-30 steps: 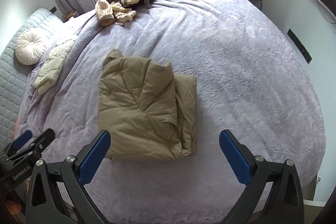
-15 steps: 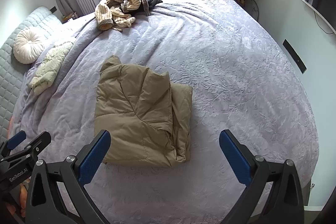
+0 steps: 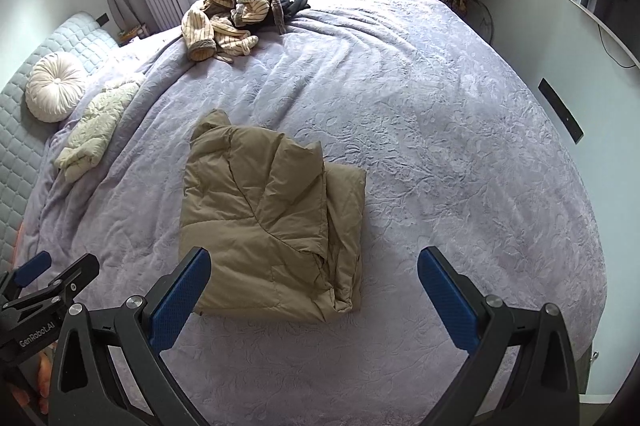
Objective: Fold large clothes
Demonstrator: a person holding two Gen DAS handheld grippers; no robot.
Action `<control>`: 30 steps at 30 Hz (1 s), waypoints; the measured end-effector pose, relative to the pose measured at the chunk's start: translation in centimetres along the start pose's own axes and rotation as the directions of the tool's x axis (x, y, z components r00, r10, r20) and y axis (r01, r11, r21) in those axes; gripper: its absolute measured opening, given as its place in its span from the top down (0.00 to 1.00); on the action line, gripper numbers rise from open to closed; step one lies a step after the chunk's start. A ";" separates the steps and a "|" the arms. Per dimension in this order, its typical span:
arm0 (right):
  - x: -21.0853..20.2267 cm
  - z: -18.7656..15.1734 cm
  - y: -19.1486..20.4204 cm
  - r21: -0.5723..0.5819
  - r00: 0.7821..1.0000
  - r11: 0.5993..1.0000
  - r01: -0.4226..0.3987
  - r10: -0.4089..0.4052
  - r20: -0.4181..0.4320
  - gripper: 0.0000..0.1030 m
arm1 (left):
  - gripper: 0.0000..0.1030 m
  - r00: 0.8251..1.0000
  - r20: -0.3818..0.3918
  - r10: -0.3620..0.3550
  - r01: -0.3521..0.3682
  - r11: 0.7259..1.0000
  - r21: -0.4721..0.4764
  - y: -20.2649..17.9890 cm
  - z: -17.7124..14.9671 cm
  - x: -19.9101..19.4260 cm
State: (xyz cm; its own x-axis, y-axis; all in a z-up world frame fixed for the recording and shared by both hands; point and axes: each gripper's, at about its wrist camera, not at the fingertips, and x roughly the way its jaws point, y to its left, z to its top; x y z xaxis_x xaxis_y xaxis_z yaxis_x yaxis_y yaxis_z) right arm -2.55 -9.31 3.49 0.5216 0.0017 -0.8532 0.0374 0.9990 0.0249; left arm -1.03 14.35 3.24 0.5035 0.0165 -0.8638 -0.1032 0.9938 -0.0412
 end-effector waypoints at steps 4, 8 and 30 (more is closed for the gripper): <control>0.0 0.0 -0.1 -0.001 1.000 1.000 0.000 0.000 0.001 0.00 | 0.01 1.000 0.000 0.000 0.000 1.000 0.000 -0.1 0.0 0.0; 0.0 0.0 -0.1 -0.001 1.000 1.000 -0.001 0.001 0.000 0.00 | 0.01 1.000 0.000 0.000 0.000 1.000 -0.001 -0.1 0.0 0.0; -0.1 -0.2 -0.1 0.006 1.000 1.000 0.002 -0.002 -0.001 0.00 | 0.01 1.000 0.004 0.006 -0.006 1.000 -0.005 0.1 0.0 0.0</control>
State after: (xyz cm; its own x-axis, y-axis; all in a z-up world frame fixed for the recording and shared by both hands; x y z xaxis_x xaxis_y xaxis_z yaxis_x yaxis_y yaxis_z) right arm -2.81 -9.45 3.49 0.5208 0.0002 -0.8537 0.0431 0.9987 0.0265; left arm -1.02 14.41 3.24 0.5064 0.0225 -0.8620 -0.1104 0.9931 -0.0389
